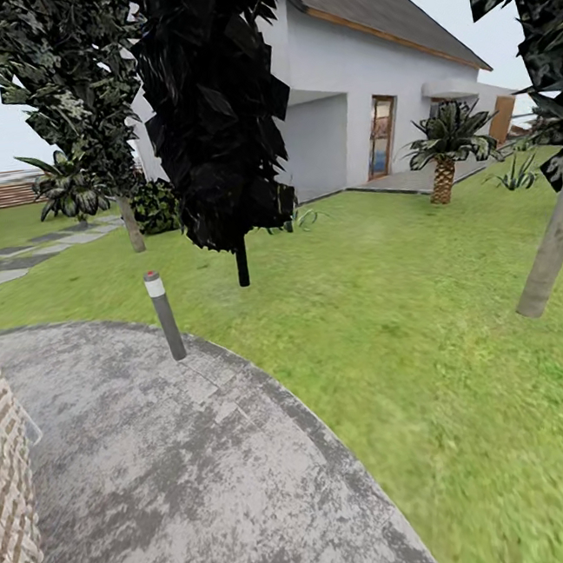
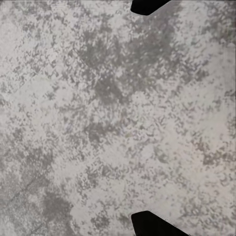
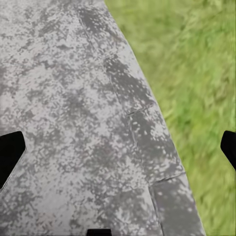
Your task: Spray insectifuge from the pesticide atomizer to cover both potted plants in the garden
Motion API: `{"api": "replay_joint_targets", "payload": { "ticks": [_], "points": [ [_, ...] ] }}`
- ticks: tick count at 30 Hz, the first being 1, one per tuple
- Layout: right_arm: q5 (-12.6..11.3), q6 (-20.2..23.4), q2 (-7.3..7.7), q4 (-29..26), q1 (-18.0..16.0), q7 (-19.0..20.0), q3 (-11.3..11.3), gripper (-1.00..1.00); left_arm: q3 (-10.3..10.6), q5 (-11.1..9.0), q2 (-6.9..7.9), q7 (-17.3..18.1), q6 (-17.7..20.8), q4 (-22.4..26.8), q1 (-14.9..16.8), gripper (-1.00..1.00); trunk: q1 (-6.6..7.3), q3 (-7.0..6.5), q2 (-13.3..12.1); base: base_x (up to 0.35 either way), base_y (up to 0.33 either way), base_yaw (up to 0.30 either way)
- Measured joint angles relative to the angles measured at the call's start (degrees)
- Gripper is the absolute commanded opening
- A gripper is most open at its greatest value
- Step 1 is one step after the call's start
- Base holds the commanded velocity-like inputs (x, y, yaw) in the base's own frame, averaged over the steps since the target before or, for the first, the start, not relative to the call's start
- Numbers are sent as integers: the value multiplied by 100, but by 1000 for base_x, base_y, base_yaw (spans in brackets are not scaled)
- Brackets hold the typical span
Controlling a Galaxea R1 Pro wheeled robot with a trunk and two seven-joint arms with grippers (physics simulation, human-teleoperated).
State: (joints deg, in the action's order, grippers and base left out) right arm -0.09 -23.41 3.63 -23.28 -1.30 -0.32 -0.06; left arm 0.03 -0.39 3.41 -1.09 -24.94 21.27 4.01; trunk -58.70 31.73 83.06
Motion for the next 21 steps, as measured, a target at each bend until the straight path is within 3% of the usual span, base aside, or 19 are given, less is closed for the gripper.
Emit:
{"api": "replay_joint_targets", "payload": {
  "ticks": [8, 21],
  "points": [
    [8, -4, -3, -18, 0, 7, 16, 100, -14, -25, -27, -45, 5, -7, 75, 100, 0, 44, 0, 340, 0, 231],
    [15, -3, -4, -22, 1, 8, 29, 100, -14, -34, -32, -67, 28, -84, 664, 100, 0, 113, 0, 340, 0, 196]
  ]
}}
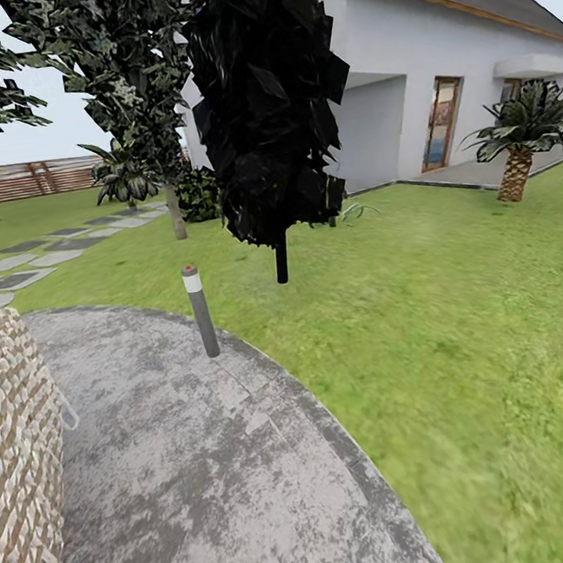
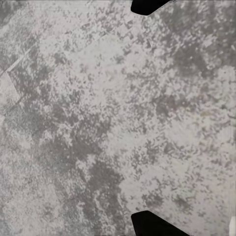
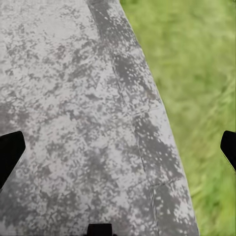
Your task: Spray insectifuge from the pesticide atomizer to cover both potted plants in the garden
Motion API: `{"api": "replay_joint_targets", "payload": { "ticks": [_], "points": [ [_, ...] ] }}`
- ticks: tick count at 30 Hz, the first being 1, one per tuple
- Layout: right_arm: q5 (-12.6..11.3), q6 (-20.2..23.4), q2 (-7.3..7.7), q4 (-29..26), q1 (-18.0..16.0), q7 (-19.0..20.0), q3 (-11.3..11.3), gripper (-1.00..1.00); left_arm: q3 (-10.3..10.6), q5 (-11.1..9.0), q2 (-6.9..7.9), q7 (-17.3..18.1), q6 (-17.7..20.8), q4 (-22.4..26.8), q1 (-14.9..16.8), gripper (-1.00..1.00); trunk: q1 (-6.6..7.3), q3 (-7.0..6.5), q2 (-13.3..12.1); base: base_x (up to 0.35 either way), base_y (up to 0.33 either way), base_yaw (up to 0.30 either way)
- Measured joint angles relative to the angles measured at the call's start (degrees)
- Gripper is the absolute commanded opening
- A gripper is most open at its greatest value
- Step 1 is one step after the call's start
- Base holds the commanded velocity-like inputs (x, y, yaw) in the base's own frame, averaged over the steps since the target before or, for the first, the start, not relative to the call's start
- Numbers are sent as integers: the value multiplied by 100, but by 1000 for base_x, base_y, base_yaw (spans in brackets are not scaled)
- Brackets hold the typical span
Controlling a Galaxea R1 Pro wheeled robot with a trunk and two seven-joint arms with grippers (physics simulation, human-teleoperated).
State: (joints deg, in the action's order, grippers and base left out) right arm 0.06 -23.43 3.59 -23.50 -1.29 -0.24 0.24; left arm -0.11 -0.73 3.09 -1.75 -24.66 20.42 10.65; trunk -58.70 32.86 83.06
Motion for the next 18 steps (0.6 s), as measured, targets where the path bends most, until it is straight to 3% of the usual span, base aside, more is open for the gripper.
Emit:
{"api": "replay_joint_targets", "payload": {
  "ticks": [15, 18],
  "points": [
    [9, -3, 23, -220, 1, 24, 3, 100, -10, 8, 17, 27, -46, -34, 7, 100, 0, 7, 0, 340, 0, 10],
    [5, -8, 40, -202, 0, 5, -14, 100, -2, 8, 4, 37, -81, -114, 10, 100, 0, 7, 0, 340, 0, 174]
  ]
}}
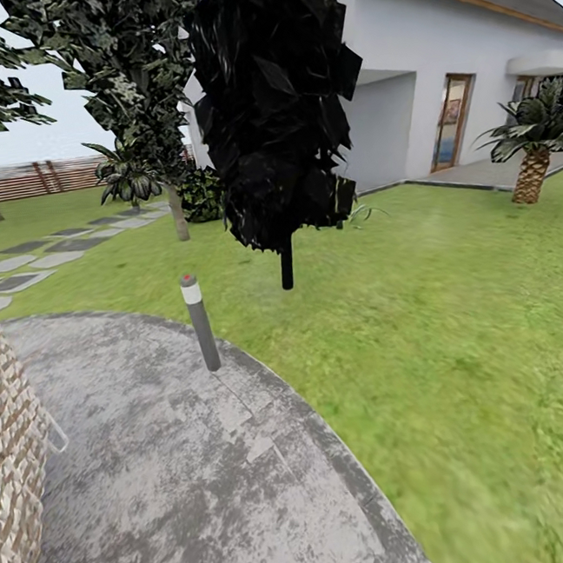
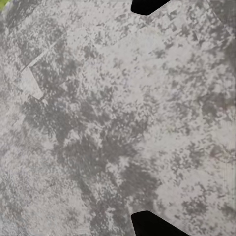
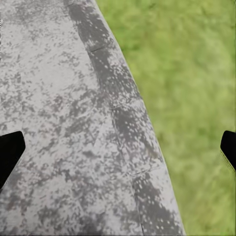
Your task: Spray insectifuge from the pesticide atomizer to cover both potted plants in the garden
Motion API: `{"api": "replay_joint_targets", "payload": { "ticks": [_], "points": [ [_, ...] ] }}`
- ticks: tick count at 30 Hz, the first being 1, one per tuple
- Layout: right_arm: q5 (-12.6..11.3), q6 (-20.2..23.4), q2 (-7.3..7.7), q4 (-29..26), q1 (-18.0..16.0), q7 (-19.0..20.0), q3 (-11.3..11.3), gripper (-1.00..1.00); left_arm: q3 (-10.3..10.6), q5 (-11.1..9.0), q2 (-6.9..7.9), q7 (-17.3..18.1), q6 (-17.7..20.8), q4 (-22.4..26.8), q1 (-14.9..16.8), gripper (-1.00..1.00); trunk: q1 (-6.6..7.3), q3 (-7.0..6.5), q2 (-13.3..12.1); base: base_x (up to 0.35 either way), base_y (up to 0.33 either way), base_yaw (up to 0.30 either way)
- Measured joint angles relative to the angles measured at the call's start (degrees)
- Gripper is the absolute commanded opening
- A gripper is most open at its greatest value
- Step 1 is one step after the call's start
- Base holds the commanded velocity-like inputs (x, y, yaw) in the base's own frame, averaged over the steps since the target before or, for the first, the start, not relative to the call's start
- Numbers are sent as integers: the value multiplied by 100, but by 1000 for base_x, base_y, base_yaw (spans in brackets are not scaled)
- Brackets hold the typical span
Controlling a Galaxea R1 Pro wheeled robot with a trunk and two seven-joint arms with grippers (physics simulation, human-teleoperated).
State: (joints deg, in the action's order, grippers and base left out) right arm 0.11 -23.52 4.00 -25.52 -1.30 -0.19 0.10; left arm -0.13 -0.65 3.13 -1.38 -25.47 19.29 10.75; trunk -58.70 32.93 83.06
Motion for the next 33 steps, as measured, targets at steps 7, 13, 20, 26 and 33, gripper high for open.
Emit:
{"api": "replay_joint_targets", "payload": {
  "ticks": [7, 13, 20, 26, 33],
  "points": [
    [4, 3, -5, 24, -1, -4, -10, 100, 0, 0, 4, 6, -17, -31, -6, 100, 0, 0, 0, 337, 25, 264],
    [5, 4, -8, 37, -1, -5, -3, 100, 1, 0, 4, 13, -17, -32, 0, 100, 0, 0, 0, 311, 151, 278],
    [5, 4, -14, 38, -1, -5, -2, 100, -3, 0, 2, 15, -18, -35, 1, 100, 0, 7, 0, 304, 173, 278],
    [5, 4, -14, 37, -1, -5, -2, 100, 1, 0, -4, 15, -18, -46, 1, 100, -1, 20, 0, 269, 132, 278],
    [5, 5, -14, 37, -1, -5, 5, 100, 3, 4, -9, 29, -24, -50, 1, 100, -3, 35, 0, 57, 17, 279]
  ]
}}
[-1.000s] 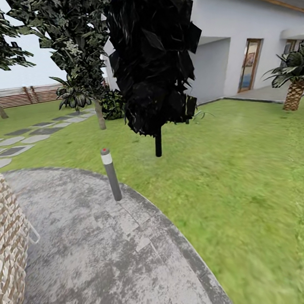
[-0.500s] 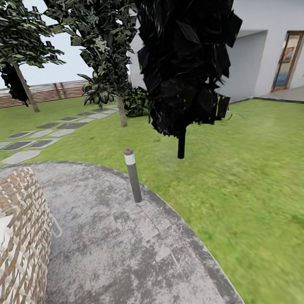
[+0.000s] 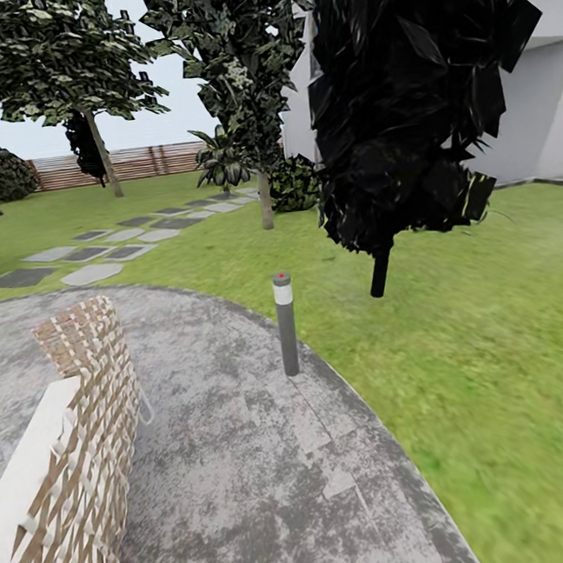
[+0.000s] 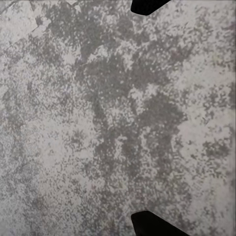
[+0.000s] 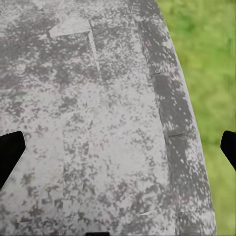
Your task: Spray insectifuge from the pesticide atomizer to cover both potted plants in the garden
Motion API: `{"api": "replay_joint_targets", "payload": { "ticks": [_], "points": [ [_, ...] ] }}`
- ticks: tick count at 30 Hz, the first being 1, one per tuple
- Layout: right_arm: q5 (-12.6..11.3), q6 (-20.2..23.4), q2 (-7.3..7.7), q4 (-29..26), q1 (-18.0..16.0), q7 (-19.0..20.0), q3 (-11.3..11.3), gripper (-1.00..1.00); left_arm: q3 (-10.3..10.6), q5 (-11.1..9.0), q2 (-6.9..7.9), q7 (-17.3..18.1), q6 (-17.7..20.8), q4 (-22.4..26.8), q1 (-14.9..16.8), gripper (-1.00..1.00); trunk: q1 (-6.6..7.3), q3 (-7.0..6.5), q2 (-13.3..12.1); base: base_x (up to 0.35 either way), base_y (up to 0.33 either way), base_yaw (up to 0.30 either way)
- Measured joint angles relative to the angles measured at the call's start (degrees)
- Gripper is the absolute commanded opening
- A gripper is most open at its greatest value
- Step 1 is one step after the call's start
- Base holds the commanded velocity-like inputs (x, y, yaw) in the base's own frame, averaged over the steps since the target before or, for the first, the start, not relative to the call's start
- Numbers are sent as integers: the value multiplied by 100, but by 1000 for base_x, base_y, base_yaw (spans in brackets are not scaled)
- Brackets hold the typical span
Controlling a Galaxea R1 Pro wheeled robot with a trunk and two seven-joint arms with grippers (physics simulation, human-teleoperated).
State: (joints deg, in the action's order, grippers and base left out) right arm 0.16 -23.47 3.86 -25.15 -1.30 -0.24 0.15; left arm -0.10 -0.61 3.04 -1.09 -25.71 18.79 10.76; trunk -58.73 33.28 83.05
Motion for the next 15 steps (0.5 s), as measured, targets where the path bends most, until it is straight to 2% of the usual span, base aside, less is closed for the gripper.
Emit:
{"api": "replay_joint_targets", "payload": {
  "ticks": [5, 15],
  "points": [
    [0, -1, 0, 0, 0, 0, 0, 100, 0, -4, -3, -3, 5, 4, 0, 100, 3, 11, 0, 245, 1, 279],
    [0, 1, 0, -1, 0, 0, 1, 100, -1, -4, -5, -6, 6, 7, 0, 100, 3, 33, 0, 332, -36, 276]
  ]
}}
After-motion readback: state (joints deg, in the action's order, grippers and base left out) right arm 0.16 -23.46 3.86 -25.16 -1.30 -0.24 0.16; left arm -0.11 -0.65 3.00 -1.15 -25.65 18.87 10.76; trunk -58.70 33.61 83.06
